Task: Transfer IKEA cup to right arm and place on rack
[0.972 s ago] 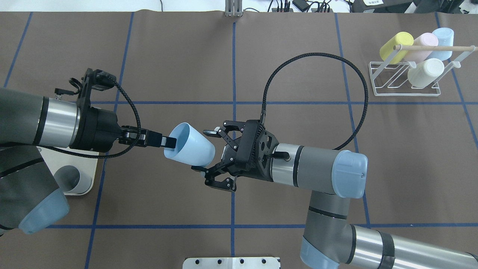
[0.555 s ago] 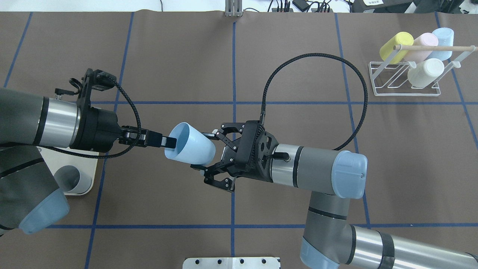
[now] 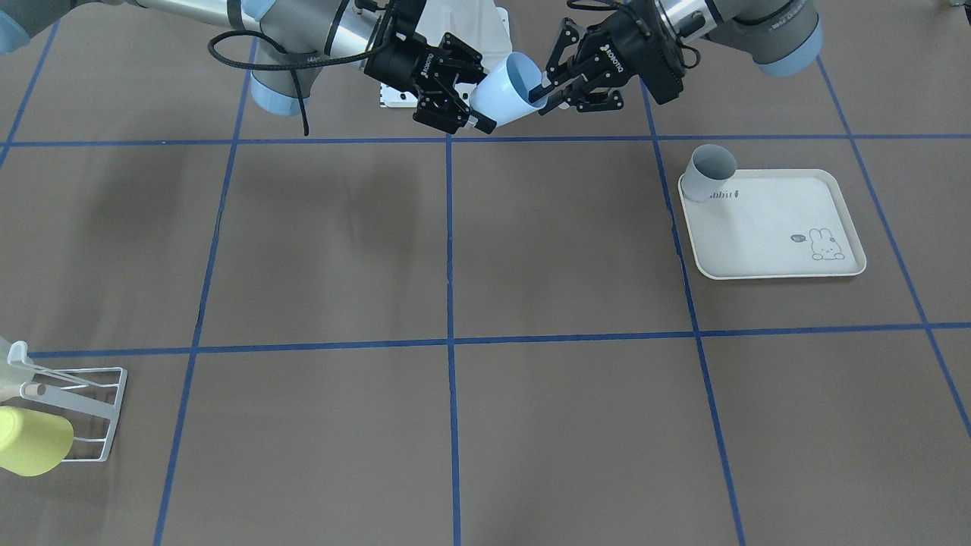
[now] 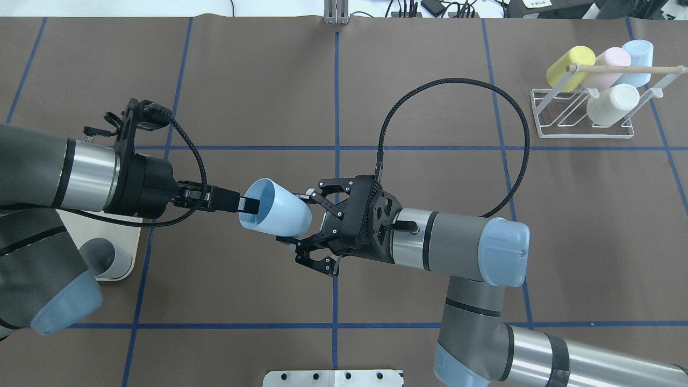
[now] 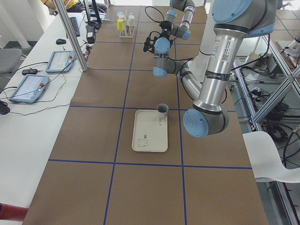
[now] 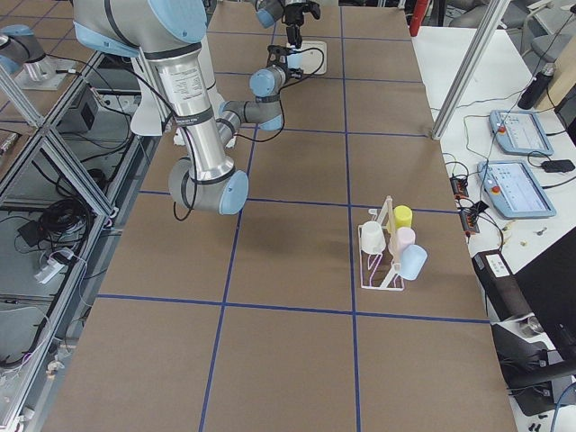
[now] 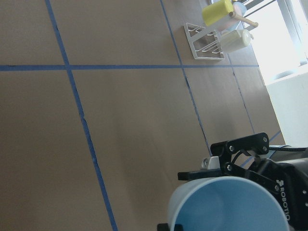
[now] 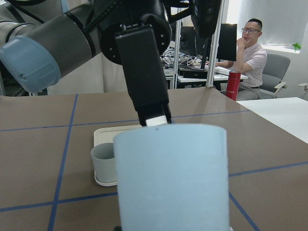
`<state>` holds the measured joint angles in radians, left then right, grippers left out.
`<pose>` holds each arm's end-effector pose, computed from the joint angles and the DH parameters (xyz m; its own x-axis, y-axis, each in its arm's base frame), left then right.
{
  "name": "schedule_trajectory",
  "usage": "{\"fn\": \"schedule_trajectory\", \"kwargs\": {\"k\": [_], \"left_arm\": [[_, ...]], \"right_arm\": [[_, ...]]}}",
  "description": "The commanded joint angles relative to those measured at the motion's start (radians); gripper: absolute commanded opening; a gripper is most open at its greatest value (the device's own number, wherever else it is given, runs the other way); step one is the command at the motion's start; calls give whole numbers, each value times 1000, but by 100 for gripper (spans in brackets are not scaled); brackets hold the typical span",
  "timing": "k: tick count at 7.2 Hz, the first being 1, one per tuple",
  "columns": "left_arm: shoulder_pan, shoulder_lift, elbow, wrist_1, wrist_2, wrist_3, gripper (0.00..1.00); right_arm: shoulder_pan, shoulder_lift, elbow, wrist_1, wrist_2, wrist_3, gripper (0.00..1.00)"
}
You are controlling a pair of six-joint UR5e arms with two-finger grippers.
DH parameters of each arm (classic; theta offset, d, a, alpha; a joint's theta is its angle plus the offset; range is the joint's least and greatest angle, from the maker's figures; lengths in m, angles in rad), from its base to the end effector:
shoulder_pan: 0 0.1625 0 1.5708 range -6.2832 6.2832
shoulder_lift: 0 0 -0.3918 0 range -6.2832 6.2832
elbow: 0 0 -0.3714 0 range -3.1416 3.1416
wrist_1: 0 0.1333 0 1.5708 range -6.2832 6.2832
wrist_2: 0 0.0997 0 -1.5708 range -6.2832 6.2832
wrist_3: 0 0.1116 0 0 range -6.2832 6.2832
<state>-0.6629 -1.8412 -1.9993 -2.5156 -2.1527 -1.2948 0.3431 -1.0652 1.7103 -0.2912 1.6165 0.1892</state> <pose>0.3299 -0.3489 0.1949 -0.0329 0.3145 -0.9487 0.0946 0.9459 0.3103 -0.4810 -0.3080 0.1498 0.2290 -0.9600 0.1609 -0.3761 0.0651 0.9243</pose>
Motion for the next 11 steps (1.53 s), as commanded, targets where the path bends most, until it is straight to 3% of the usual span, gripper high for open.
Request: {"fn": "schedule_trajectory", "kwargs": {"k": [1,3,5,7,9,11], "left_arm": [[-10,2,-4,9,-6,2,100],[-90,11,-10,108,-12,18,100],[-165,64,-42,266,-10,183,100],[-307,237,-114,381,-10,521,100],[-473,405,-110,397,-12,923,100],[-592,445,-99,452,-13,1132,100]], "right_arm": [[7,-2,0,-8,0,0,36],[54,-7,5,-98,8,0,22],[134,1,133,-500,11,-38,22],[218,11,250,-887,3,-189,22],[342,80,259,-1218,-3,-425,22],[453,93,300,-1452,-50,-735,23]]}}
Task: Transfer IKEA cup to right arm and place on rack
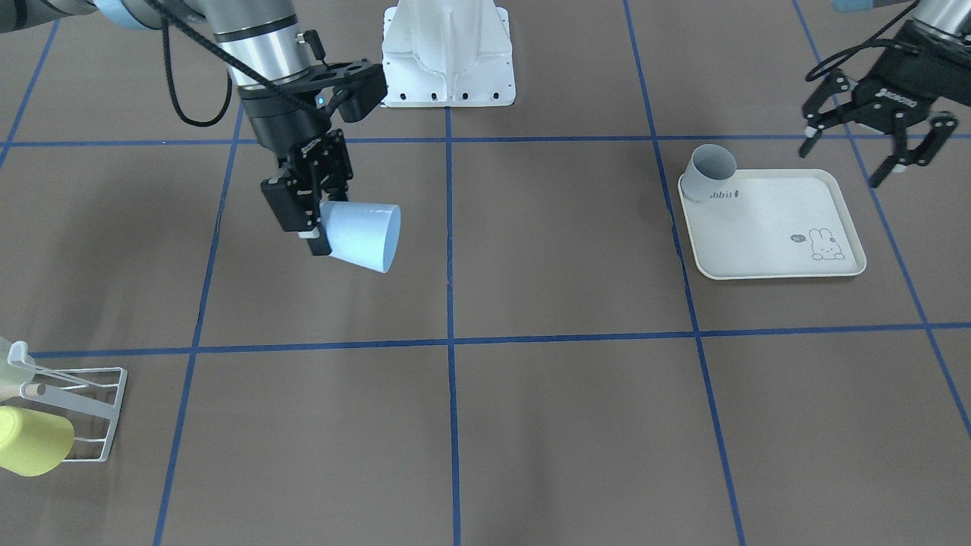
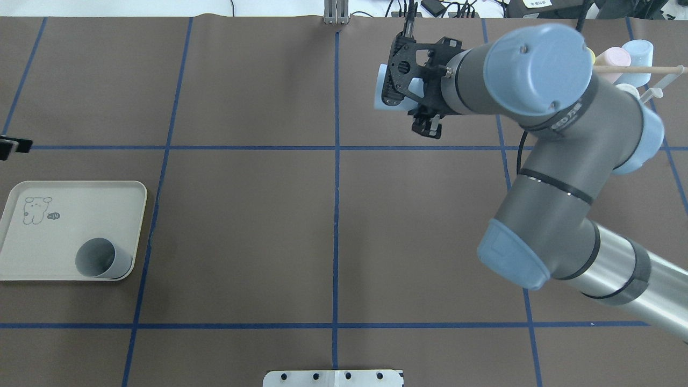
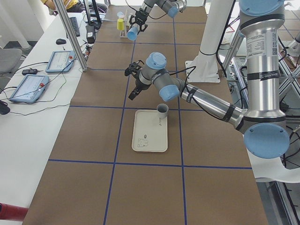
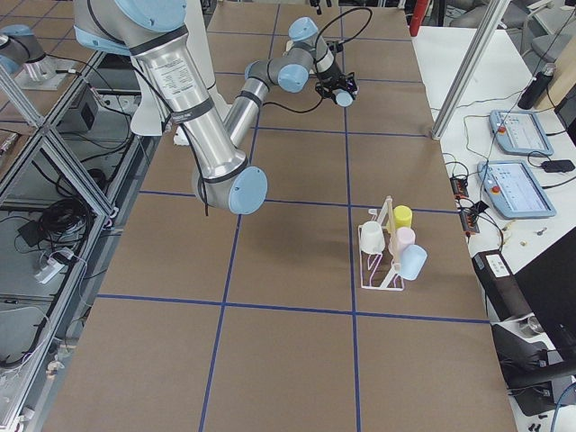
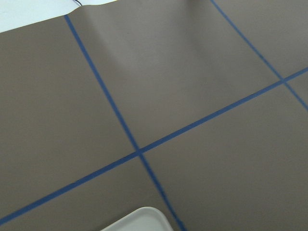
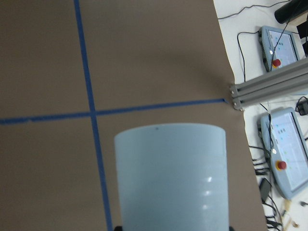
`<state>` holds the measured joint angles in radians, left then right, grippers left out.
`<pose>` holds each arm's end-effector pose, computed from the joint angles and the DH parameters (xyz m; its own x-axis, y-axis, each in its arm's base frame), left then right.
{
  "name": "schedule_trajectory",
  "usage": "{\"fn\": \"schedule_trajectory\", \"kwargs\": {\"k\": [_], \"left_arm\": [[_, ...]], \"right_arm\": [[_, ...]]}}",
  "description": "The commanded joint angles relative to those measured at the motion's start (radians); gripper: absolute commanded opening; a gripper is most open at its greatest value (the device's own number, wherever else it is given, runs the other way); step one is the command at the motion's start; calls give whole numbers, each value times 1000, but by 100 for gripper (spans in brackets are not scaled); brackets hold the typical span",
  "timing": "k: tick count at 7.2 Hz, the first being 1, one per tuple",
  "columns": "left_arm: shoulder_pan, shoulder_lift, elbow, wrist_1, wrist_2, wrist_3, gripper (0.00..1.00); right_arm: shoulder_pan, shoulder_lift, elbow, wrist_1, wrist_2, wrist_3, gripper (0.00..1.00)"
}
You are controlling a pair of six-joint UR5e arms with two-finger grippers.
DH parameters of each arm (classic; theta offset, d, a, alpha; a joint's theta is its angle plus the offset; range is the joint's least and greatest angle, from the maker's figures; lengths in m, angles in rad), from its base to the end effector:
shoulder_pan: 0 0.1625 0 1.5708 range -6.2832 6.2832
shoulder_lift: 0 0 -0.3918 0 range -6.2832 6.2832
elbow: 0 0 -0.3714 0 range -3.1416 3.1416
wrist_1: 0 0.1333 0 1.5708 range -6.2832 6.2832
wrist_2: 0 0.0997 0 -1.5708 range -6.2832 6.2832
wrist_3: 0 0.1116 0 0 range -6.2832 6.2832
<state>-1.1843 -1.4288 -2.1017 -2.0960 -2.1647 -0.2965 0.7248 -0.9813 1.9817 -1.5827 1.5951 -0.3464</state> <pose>0.0936 -0.4179 0.3870 0.6416 0.5262 -0.5581 -0.0446 0.7520 0.6576 -0.3374 -0.4733 0.1537 0.4693 -0.8404 -0.2710 0.6071 0.0843 0.7901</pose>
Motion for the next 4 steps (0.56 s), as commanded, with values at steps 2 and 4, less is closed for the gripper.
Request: {"fn": "schedule_trajectory", "kwargs": {"k": [2,4], "left_arm": [[-70,31,6,33,-21,131,100],[-70,31,6,33,-21,126,100]], "right_arm": [[119,-8,72,-418,-169,-499,22],[120,-75,104,-496,-388,-673,21]]}}
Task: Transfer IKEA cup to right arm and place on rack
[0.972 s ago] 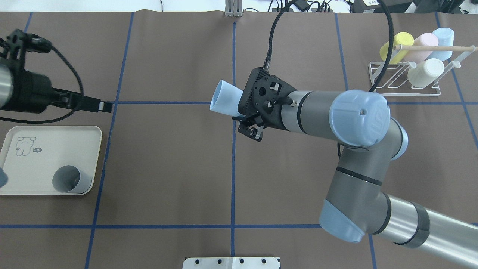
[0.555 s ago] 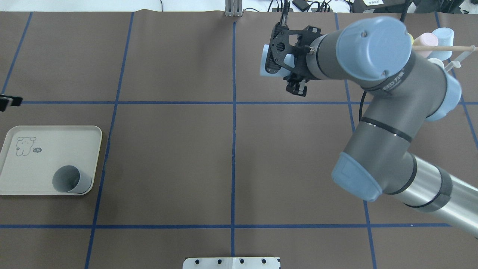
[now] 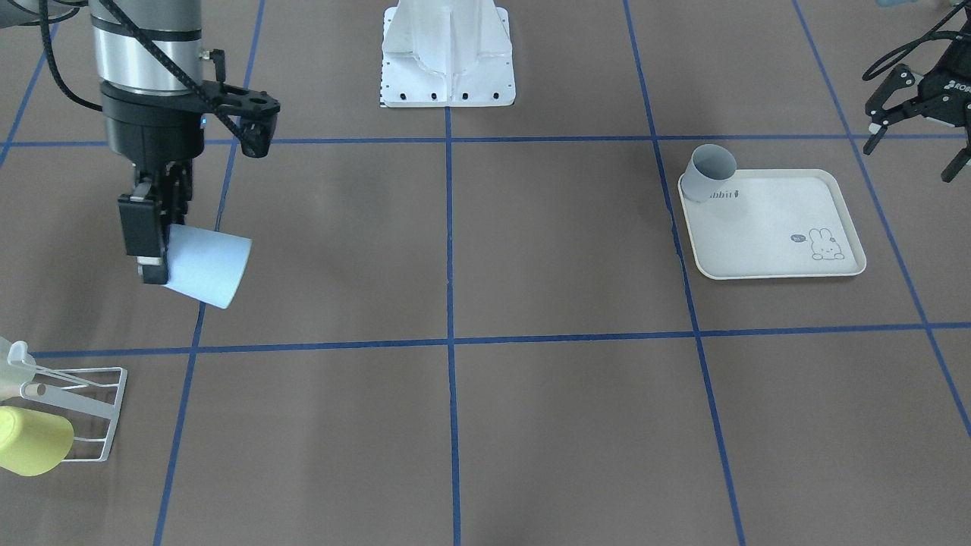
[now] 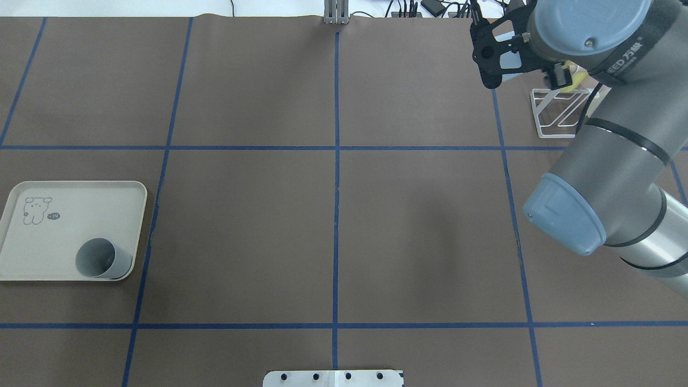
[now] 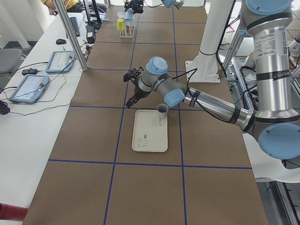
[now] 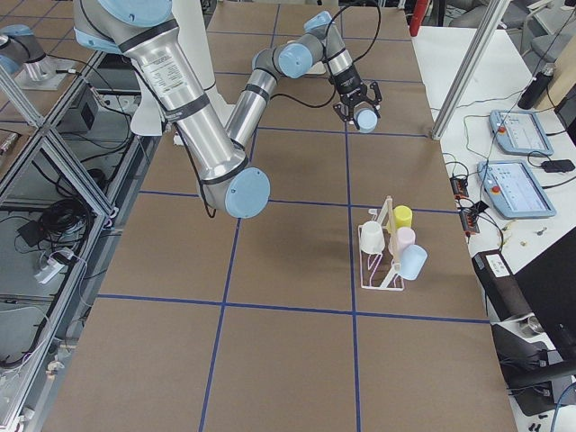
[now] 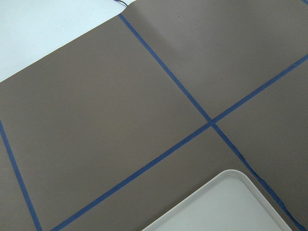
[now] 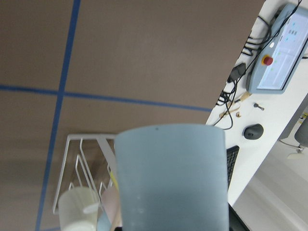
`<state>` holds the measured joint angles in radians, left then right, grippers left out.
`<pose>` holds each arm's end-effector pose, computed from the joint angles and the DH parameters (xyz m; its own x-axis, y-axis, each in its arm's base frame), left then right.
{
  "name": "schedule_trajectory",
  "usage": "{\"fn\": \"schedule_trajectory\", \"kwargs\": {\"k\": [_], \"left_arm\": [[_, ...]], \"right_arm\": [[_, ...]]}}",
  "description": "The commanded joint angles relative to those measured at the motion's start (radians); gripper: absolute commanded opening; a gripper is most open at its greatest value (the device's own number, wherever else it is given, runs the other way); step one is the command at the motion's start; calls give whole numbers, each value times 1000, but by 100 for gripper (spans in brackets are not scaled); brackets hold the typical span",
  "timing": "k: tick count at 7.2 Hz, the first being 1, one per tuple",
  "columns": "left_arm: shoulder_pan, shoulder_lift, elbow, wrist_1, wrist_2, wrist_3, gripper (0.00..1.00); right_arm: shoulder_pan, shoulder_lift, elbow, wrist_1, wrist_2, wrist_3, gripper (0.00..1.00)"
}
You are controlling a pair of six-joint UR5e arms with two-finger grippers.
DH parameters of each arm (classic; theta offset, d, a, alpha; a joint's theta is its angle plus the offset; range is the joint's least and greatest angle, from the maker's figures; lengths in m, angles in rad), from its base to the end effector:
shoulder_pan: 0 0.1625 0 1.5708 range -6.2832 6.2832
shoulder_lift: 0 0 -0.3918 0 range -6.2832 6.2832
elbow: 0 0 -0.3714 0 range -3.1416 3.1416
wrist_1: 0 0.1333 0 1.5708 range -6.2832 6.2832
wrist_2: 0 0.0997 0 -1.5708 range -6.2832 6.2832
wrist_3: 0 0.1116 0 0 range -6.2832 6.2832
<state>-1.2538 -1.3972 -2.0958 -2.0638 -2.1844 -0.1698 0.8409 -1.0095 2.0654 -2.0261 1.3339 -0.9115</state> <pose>0.0639 -0.4163 0.4066 0.6684 0.5477 -0.5033 -0.0955 0.7342 0.6722 -0.2379 -0.5051 0.2041 0.0631 -0.8225 -0.5653 0.9795 -0.0576 0.1931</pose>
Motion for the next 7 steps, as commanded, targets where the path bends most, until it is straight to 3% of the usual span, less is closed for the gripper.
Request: {"fn": "schedule_trajectory", "kwargs": {"k": [1,4,6,7], "left_arm": [[-1,0,0,1,-1,-2,100],[1,-2,-1,1,-12,-7,100],[1,-2,2,1,-14,-7,100],[1,0,0,1,-14,-7,100]], "right_arm": [[1,-132,24,-42,-178,-115,21],[-11,-219,-13,-24,-300,-109,22],[-28,-262,-138,181,-363,-66,21],[-43,-261,-165,216,-390,-61,22]]}}
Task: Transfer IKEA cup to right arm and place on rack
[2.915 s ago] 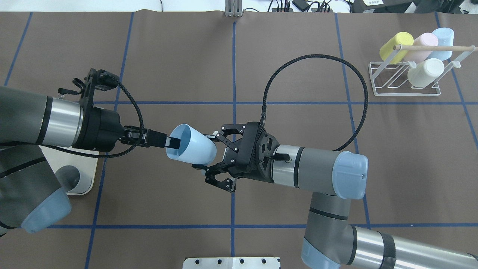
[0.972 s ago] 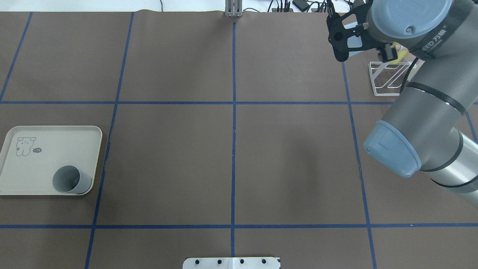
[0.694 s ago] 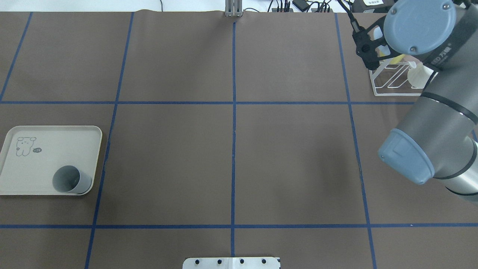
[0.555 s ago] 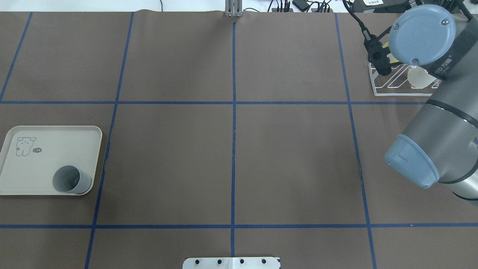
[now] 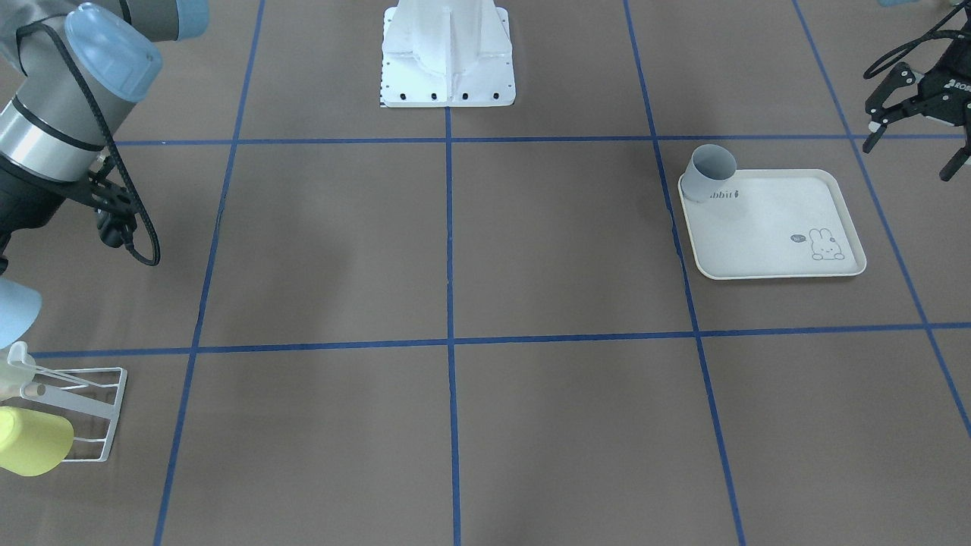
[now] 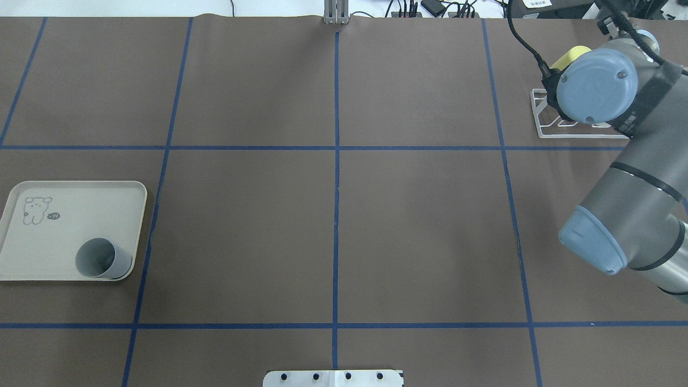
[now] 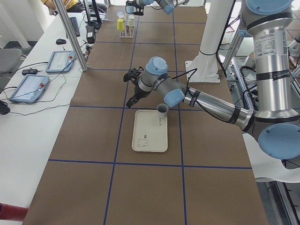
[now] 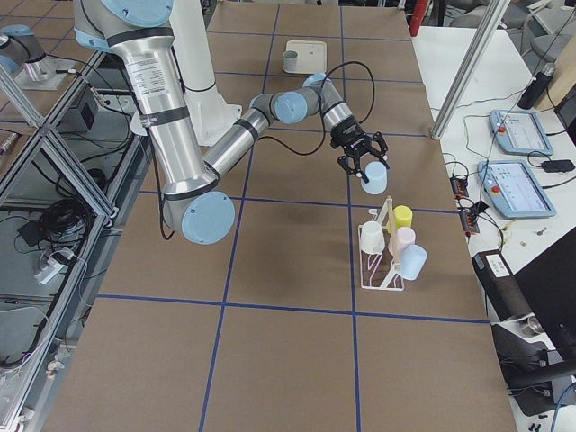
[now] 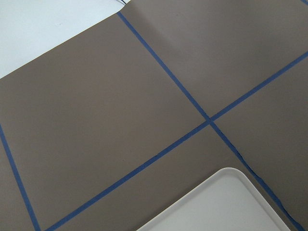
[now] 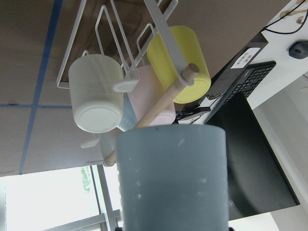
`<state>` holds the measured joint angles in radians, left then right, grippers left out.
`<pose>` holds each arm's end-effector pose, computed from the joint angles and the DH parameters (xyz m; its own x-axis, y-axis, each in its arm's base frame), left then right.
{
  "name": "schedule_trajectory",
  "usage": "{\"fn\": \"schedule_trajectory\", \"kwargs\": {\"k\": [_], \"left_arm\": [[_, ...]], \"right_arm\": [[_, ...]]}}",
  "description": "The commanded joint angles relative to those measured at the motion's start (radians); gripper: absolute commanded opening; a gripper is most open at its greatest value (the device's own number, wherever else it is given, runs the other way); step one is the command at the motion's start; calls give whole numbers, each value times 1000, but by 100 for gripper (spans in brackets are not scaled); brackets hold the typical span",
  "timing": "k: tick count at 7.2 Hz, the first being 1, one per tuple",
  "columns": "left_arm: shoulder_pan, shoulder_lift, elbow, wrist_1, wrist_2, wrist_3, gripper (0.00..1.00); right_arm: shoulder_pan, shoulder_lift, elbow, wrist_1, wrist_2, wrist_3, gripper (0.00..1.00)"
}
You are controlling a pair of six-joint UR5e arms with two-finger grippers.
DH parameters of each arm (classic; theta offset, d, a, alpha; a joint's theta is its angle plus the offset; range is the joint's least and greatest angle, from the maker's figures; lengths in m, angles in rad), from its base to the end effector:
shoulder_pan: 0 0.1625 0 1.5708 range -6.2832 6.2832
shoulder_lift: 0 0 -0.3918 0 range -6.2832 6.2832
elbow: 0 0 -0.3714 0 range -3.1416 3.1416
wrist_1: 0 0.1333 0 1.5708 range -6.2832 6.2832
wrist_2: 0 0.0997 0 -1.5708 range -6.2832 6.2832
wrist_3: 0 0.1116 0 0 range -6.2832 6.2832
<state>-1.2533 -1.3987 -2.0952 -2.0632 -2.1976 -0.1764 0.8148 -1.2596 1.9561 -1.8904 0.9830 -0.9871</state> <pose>0.0652 -0.4157 0.4058 0.6591 0.5485 -0.5146 -0.0931 0.7385 0.6678 -0.2228 -0.5208 0.3469 -0.1214 -0.7973 -0.5913 0.9736 0.0204 -0.2274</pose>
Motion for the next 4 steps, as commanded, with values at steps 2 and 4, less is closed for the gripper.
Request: {"fn": "schedule_trajectory", "kwargs": {"k": [2,4], "left_arm": [[0,1,0,0,-1,0,100],[0,1,0,0,-1,0,100]], "right_arm": [[-54,-39,-80,82,-101,53,23],[-59,-69,-80,83,-104,51,24]]}}
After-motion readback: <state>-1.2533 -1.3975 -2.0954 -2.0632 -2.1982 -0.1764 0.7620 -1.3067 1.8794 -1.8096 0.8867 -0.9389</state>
